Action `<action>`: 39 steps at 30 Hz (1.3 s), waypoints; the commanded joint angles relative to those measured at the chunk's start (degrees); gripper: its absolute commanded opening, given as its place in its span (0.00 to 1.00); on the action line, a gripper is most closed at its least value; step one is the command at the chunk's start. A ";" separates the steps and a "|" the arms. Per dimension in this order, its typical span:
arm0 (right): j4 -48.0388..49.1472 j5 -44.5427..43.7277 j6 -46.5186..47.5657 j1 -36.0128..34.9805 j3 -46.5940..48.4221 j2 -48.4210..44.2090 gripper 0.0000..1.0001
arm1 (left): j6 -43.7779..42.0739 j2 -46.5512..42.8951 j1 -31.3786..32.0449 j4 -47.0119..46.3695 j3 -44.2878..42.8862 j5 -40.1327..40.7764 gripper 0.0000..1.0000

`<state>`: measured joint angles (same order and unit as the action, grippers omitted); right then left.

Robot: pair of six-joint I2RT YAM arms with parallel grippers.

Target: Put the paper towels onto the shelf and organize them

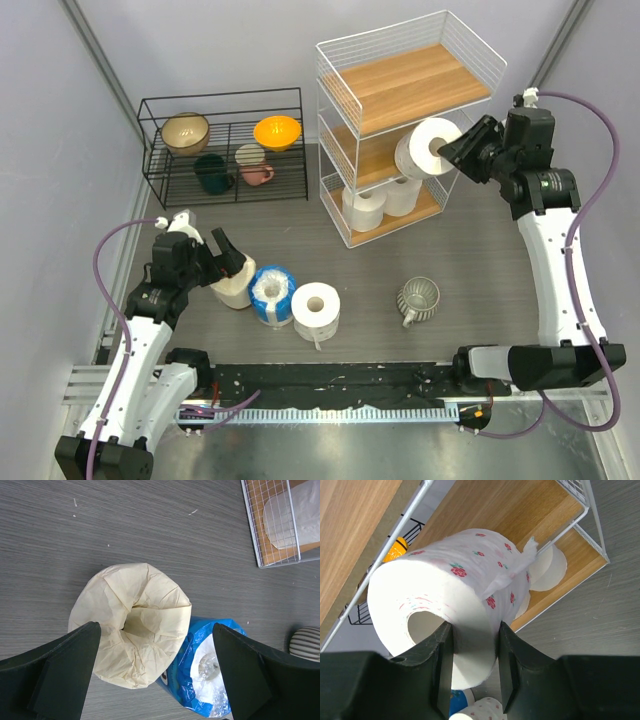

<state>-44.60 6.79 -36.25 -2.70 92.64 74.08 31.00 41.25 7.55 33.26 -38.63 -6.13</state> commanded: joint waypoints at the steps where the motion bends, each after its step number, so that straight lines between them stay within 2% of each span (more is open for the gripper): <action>1: 3.73 2.18 0.48 0.85 3.51 0.71 0.33 | -0.33 -0.30 0.27 -1.88 0.05 -1.25 1.00; 32: 2.32 3.67 -0.49 3.67 14.50 11.87 0.32 | -0.33 -0.30 0.27 -1.97 0.05 -1.78 1.00; 39: 4.25 3.85 -1.63 3.67 13.01 12.49 0.31 | -0.33 -0.38 0.27 -2.05 0.05 -1.78 1.00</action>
<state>-45.60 9.06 -36.60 0.89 104.60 87.15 31.00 41.23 7.55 33.26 -38.61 -6.63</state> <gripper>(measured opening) 0.392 0.996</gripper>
